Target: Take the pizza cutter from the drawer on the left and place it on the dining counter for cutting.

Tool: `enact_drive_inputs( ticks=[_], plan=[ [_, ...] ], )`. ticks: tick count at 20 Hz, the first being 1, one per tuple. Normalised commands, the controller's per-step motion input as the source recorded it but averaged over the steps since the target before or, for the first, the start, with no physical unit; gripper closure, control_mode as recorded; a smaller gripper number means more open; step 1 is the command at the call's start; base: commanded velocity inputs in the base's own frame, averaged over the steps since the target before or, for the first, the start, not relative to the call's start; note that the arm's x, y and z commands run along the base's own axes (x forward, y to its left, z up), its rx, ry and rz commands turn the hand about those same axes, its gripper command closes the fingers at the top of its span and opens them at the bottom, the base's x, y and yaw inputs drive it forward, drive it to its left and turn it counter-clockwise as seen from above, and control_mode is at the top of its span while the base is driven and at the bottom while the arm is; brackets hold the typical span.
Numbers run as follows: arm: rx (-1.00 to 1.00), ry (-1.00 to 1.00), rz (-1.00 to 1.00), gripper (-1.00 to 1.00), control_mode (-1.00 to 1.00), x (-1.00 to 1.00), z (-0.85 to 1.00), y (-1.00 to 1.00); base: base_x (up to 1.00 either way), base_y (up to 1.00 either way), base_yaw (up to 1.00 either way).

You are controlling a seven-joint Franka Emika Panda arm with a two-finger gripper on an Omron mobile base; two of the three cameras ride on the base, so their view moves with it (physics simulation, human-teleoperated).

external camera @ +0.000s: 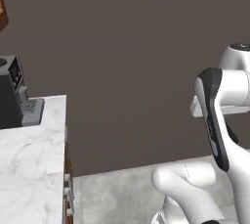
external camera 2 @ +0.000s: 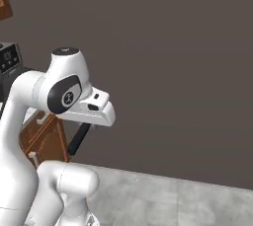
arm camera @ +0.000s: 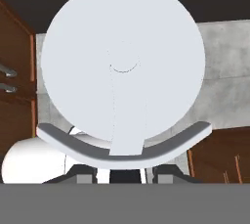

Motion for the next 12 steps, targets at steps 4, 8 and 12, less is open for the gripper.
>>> enact_drive_inputs(
  ticks=[4,8,12],
  plan=[
    [0.0,0.0,0.0,1.0,1.0,0.0,0.0,0.0,0.29,-0.7,-0.47],
    [0.0,0.0,0.0,1.0,1.0,0.0,0.0,0.0,0.03,-0.64,-0.79],
    [0.0,0.0,0.0,1.0,1.0,0.0,0.0,0.0,0.0,-0.48,-0.84]
  ],
)
